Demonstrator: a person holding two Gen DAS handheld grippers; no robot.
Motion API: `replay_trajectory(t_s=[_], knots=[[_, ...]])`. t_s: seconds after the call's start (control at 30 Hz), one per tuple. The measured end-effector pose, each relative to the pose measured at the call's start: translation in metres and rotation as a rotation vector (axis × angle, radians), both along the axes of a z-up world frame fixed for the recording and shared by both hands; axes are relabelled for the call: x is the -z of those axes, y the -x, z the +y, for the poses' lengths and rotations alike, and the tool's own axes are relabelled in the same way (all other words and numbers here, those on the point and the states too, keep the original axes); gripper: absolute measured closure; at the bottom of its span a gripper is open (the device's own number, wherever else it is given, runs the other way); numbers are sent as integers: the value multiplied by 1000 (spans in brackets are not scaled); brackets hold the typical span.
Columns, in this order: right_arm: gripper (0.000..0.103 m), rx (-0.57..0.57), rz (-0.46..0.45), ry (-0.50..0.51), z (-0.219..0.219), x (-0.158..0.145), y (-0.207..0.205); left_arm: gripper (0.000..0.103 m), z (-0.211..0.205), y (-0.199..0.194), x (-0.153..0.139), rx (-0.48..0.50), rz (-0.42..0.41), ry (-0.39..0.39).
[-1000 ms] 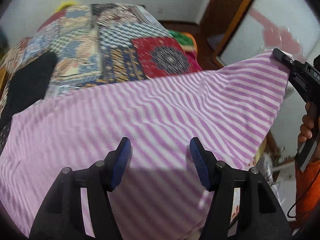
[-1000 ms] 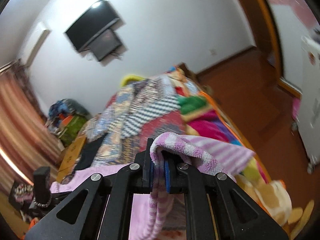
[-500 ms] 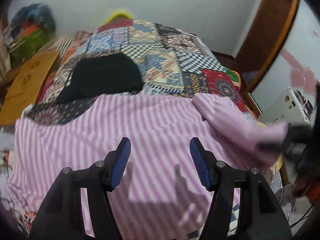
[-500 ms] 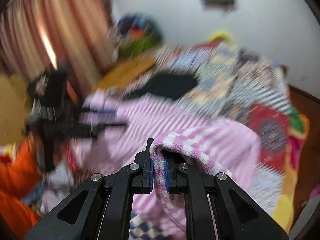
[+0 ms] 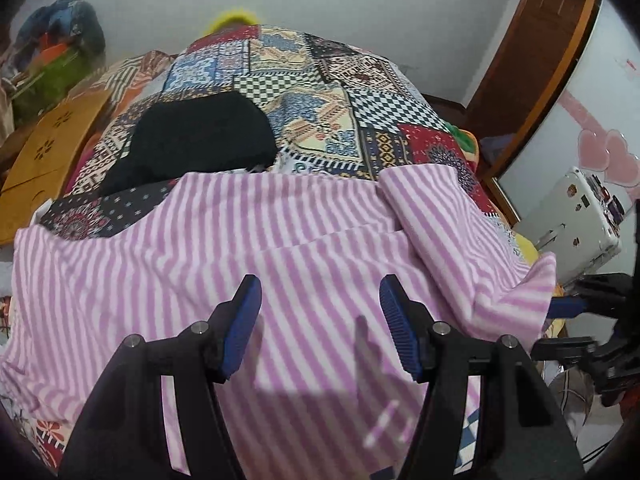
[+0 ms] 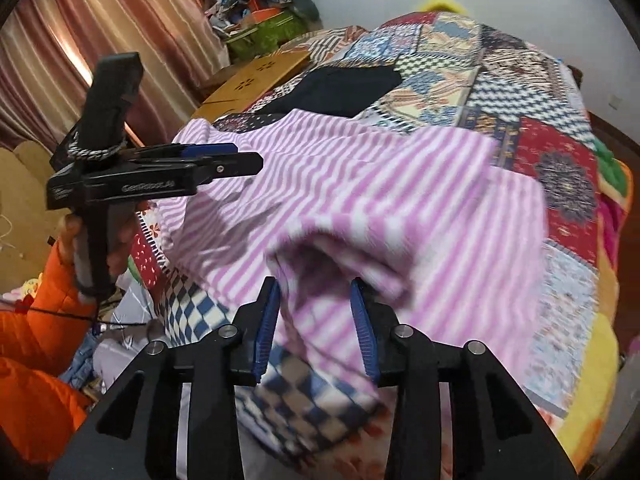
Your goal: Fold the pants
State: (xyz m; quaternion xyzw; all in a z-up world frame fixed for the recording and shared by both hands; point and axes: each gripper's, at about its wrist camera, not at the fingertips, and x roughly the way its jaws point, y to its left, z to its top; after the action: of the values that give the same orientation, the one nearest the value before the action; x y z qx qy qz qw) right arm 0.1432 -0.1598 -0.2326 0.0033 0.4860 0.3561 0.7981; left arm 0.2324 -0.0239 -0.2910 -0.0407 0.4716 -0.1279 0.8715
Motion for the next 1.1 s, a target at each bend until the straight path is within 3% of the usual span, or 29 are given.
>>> replay_trajectory(t_s=[0.13, 0.23, 0.5, 0.73, 0.93, 1.1], knots=[[62, 65, -17, -10, -35, -12, 8, 42, -14, -7, 1, 30, -1, -12], [61, 116, -54, 37, -48, -12, 2, 42, -23, -14, 3, 45, 4, -20], [61, 183, -71, 185, -45, 24, -69, 42, -33, -26, 7, 67, 1, -31], [61, 85, -8, 235, -9, 43, -113, 42, -10, -31, 12, 29, -14, -48], [61, -17, 14, 118, 39, 31, -129, 42, 29, -33, 15, -62, -13, -13], [61, -85, 32, 2, 76, 17, -134, 42, 55, -29, 13, -122, -23, -31]])
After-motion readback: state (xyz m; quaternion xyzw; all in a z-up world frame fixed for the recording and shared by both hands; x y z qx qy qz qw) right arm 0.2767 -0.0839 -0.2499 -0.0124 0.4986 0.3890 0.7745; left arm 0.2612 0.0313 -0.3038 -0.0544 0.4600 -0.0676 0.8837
